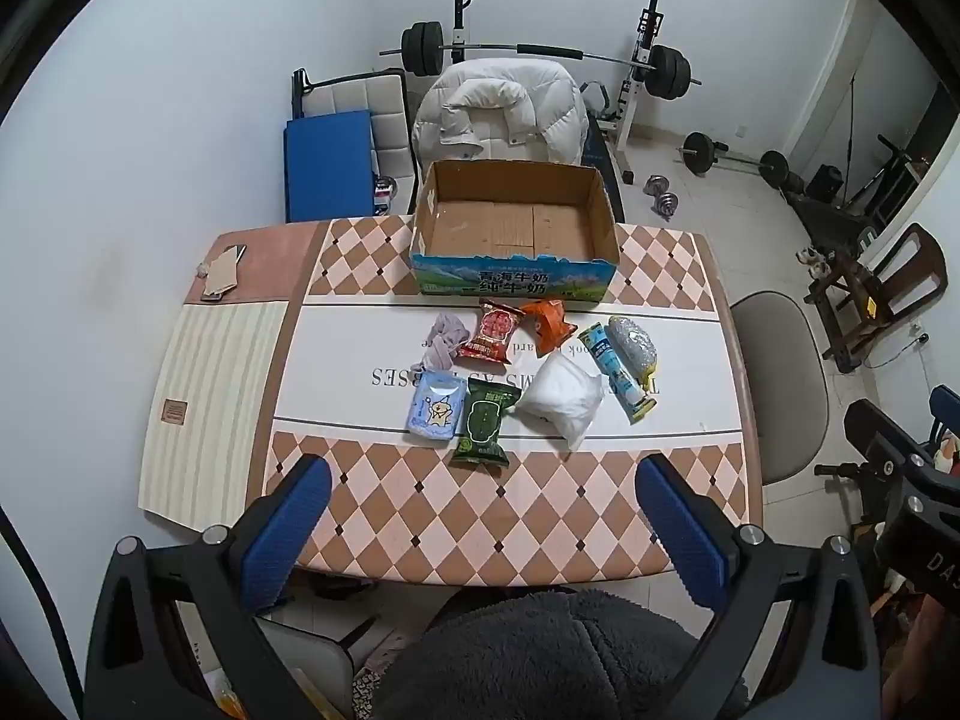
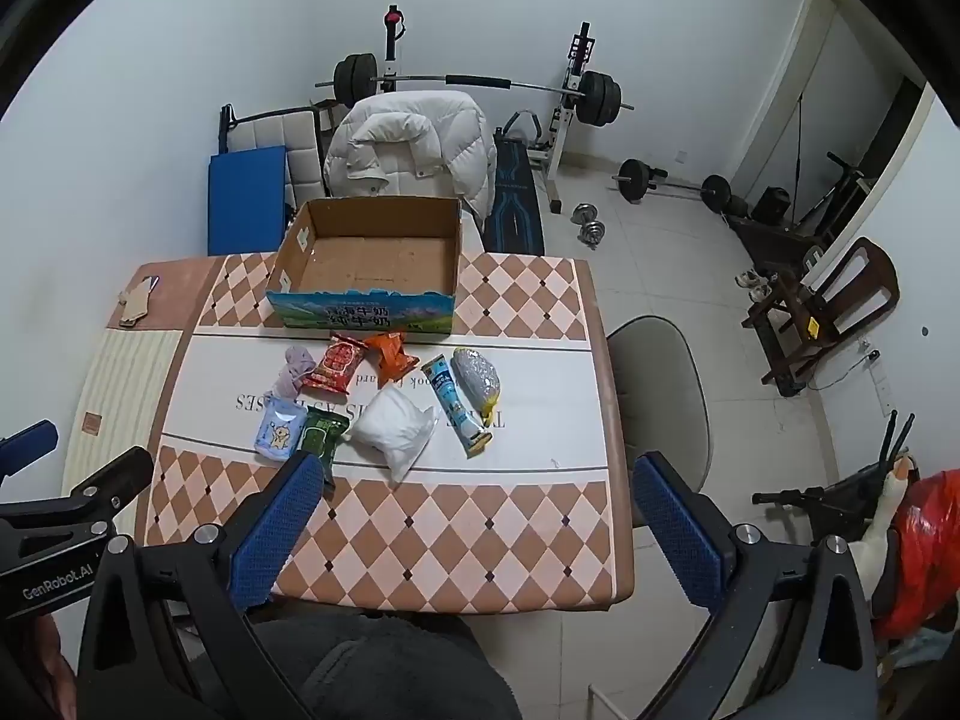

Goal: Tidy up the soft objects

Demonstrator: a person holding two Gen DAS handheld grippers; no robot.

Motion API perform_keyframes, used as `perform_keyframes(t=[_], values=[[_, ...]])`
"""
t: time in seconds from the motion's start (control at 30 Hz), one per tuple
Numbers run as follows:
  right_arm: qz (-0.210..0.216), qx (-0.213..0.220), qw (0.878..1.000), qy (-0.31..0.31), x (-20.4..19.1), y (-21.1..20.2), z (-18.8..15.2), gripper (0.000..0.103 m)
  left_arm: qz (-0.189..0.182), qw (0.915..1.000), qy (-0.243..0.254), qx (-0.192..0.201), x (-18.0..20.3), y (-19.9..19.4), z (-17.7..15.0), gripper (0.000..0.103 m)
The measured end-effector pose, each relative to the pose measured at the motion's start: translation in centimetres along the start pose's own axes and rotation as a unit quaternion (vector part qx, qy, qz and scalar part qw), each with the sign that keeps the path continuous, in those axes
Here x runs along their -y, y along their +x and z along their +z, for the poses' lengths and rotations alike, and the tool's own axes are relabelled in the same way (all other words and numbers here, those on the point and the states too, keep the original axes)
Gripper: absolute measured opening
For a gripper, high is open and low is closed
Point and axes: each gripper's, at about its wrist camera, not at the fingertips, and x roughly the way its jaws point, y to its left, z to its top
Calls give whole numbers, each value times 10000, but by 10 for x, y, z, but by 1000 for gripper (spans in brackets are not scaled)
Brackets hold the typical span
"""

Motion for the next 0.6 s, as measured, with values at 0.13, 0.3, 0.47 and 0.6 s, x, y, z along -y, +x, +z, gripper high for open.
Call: perform_keyframes(t=[0.13,0.3,0.47,0.6], values=[[-67,-21,10000,-64,-4,2,1,103,-3,10000,5,60,0,-1,0,103],[-19,130,9999,14,0,-3,1,103,20,10000,8,65,0,0,0,103],[12,139,9999,10,-2,-8,5,103,39,9999,14,96,2,-1,8,103],[56,129,9999,-10,0,-4,3,103,27,9999,-5,102,1,-4,12,103]])
